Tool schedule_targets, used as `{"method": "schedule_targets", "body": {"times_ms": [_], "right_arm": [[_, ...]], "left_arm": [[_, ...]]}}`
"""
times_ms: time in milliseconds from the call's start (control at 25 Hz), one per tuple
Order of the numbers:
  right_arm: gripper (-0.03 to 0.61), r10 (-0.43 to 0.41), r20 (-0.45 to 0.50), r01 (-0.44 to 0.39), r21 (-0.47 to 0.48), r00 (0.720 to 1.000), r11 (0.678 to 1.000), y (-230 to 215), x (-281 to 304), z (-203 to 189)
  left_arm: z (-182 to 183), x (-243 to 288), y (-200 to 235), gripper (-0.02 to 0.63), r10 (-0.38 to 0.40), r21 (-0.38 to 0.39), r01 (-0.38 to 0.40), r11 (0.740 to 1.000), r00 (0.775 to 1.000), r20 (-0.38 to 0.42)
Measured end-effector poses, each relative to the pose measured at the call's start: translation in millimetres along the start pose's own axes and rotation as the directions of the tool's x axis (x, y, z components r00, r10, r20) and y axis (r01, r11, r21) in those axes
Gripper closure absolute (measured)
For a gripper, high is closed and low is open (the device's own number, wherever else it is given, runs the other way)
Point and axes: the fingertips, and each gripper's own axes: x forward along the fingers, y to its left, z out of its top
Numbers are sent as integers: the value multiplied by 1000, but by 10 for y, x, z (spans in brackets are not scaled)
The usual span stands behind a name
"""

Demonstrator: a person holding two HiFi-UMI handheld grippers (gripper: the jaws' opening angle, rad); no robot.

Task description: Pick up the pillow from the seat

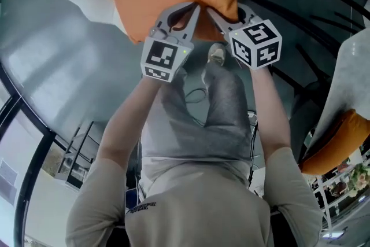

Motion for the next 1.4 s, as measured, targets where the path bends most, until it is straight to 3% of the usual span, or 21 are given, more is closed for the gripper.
{"method": "schedule_targets", "body": {"times_ms": [160,360,600,760,920,1120,1400], "right_arm": [[469,-30,31,33,-121,999,992,449,-254,561],[470,-105,92,125,-249,990,960,808,-792,1311],[465,-220,244,283,-263,944,923,1142,-1890,2251],[463,-254,378,352,-218,890,910,1396,-2687,2847],[462,-265,516,411,-193,815,891,1728,-3437,3327],[459,-255,654,489,-202,712,848,2211,-4279,3879],[453,-204,772,555,-220,602,802,2811,-5140,4371]], "left_arm": [[498,-612,212,606,89,-26,-88,996,995,50],[1202,-1339,381,606,190,-51,-185,981,974,124],[2049,-2151,242,606,235,-48,-230,972,956,176],[2636,-2605,116,606,255,-51,-250,967,939,232],[3324,-3019,-60,606,253,-12,-262,965,919,302],[4238,-3511,-290,606,232,46,-278,960,874,427],[5127,-4151,-591,606,211,101,-311,945,816,538]]}}
